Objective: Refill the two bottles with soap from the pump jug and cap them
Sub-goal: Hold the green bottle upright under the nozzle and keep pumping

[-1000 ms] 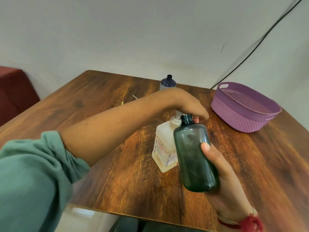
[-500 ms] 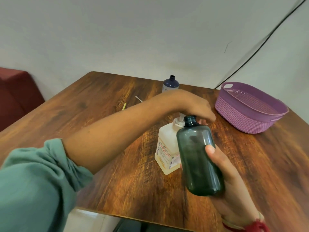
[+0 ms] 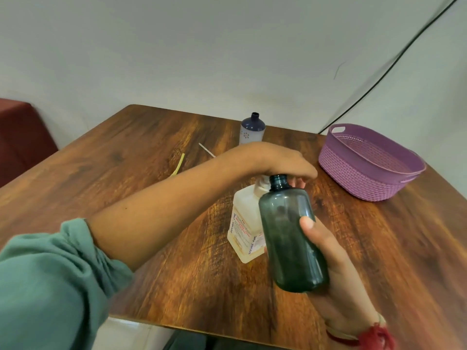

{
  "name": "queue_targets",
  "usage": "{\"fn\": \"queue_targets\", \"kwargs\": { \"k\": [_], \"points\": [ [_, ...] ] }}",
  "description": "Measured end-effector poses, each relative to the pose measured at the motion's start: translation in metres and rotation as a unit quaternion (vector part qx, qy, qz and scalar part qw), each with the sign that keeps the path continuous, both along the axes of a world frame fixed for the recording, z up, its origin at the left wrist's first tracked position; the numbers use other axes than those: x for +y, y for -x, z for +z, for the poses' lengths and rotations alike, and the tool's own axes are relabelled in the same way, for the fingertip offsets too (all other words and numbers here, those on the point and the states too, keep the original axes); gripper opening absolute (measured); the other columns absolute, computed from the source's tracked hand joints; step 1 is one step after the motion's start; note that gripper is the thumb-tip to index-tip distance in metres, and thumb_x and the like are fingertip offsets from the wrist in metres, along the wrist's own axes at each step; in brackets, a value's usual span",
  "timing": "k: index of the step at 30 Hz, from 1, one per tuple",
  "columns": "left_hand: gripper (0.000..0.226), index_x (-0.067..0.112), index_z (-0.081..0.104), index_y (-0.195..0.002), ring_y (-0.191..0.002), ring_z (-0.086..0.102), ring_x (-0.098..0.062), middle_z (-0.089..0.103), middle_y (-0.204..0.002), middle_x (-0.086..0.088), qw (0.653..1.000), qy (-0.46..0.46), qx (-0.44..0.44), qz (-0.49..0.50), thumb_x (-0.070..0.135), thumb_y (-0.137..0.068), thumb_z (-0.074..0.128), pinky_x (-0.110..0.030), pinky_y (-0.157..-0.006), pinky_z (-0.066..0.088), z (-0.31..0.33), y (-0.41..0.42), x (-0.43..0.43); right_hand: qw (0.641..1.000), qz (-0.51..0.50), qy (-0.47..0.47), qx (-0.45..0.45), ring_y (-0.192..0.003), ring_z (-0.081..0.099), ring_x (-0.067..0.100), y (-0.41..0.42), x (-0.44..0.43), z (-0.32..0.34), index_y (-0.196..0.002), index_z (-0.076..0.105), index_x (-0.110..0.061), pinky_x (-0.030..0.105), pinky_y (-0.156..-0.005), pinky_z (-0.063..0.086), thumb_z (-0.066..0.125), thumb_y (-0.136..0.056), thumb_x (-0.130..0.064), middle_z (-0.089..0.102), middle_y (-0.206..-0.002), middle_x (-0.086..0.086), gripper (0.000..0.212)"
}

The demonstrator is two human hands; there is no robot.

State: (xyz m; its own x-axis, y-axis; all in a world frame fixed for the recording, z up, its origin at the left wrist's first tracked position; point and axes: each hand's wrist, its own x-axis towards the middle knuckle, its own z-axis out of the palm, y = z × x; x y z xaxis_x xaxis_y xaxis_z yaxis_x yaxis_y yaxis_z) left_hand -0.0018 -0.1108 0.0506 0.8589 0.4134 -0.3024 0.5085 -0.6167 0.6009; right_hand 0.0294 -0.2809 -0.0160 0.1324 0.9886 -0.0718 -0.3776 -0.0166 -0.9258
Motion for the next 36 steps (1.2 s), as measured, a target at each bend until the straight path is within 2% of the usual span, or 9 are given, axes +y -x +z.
{"fn": "queue_targets", "kwargs": {
  "k": [6,12,15,19,24,27,31,33,36],
  "points": [
    [0.027,0.013,0.06,-0.1,-0.068,0.044,-0.007,0.05,-0.078,0.007,0.984,-0.14,0.087,-0.063,0.033,-0.095,0.042,-0.022,-0.058,0.033,0.016,-0.002,-0.006,1.0,0.001,-0.002,0.008,-0.082,0.07,0.021,0.002,-0.006,-0.001,-0.091,0.074,-0.029,0.029,-0.062,0.055,0.086,-0.036,-0.057,0.073,-0.098,0.008,0.063],
    [0.022,0.009,0.059,-0.092,-0.069,0.048,-0.014,0.058,-0.083,-0.002,1.0,-0.005,0.015,-0.018,0.027,-0.093,0.045,-0.026,-0.066,0.04,0.002,0.001,-0.001,1.0,0.0,-0.001,0.014,-0.083,0.069,0.02,0.002,-0.002,-0.001,-0.098,0.073,-0.026,0.029,-0.062,0.054,0.085,-0.042,-0.055,0.071,-0.102,0.01,0.064],
    [0.026,0.011,0.061,-0.094,-0.074,0.049,-0.014,0.056,-0.081,0.006,0.998,-0.055,0.036,-0.02,0.031,-0.092,0.046,-0.025,-0.066,0.038,0.004,0.001,-0.002,1.0,-0.004,0.006,0.013,-0.082,0.069,0.02,0.003,-0.003,-0.001,-0.095,0.073,-0.027,0.029,-0.061,0.055,0.085,-0.04,-0.056,0.071,-0.1,0.009,0.064],
    [0.035,0.01,0.062,-0.111,-0.088,0.05,-0.016,0.057,-0.1,-0.001,0.985,-0.145,0.078,-0.052,0.036,-0.094,0.045,-0.022,-0.066,0.036,0.014,-0.002,-0.003,1.0,0.005,0.006,0.009,-0.083,0.07,0.021,0.001,-0.005,0.001,-0.093,0.074,-0.028,0.029,-0.062,0.055,0.085,-0.038,-0.057,0.072,-0.099,0.009,0.064],
    [0.024,0.011,0.06,-0.096,-0.073,0.052,-0.014,0.059,-0.077,0.005,1.0,-0.015,0.012,0.0,0.031,-0.094,0.046,-0.027,-0.073,0.042,0.003,0.001,-0.001,1.0,-0.001,0.004,0.014,-0.083,0.07,0.022,0.002,0.0,-0.002,-0.094,0.073,-0.026,0.029,-0.061,0.055,0.086,-0.038,-0.056,0.072,-0.1,0.01,0.065],
    [0.027,0.012,0.06,-0.096,-0.071,0.05,-0.013,0.056,-0.074,0.006,0.998,-0.05,0.022,-0.002,0.034,-0.094,0.045,-0.027,-0.071,0.04,0.003,0.003,0.0,1.0,0.001,0.005,0.008,-0.081,0.069,0.021,0.001,0.001,-0.004,-0.094,0.073,-0.026,0.029,-0.06,0.054,0.086,-0.037,-0.057,0.071,-0.098,0.009,0.066],
    [0.026,0.013,0.059,-0.092,-0.064,0.045,-0.008,0.051,-0.073,0.007,0.992,-0.114,0.041,-0.019,0.035,-0.094,0.045,-0.023,-0.057,0.034,0.013,-0.002,-0.002,1.0,0.005,-0.004,0.01,-0.083,0.069,0.021,-0.002,0.0,-0.003,-0.096,0.072,-0.028,0.029,-0.062,0.054,0.085,-0.038,-0.057,0.072,-0.1,0.009,0.066],
    [0.025,0.013,0.059,-0.092,-0.064,0.046,-0.01,0.054,-0.076,0.005,0.996,-0.086,0.034,-0.019,0.034,-0.094,0.046,-0.022,-0.058,0.035,0.011,-0.005,-0.001,1.0,0.006,-0.003,0.01,-0.084,0.069,0.023,-0.004,0.0,-0.003,-0.098,0.071,-0.026,0.03,-0.062,0.055,0.085,-0.04,-0.056,0.071,-0.102,0.011,0.067],
    [0.034,0.013,0.063,-0.099,-0.081,0.052,-0.016,0.06,-0.101,-0.004,0.992,-0.091,0.077,-0.04,0.04,-0.093,0.043,-0.026,-0.07,0.037,0.004,-0.003,-0.001,1.0,0.004,0.012,0.007,-0.084,0.069,0.023,-0.005,0.0,-0.006,-0.1,0.07,-0.024,0.03,-0.061,0.055,0.086,-0.037,-0.056,0.07,-0.103,0.012,0.072]
  ]
}}
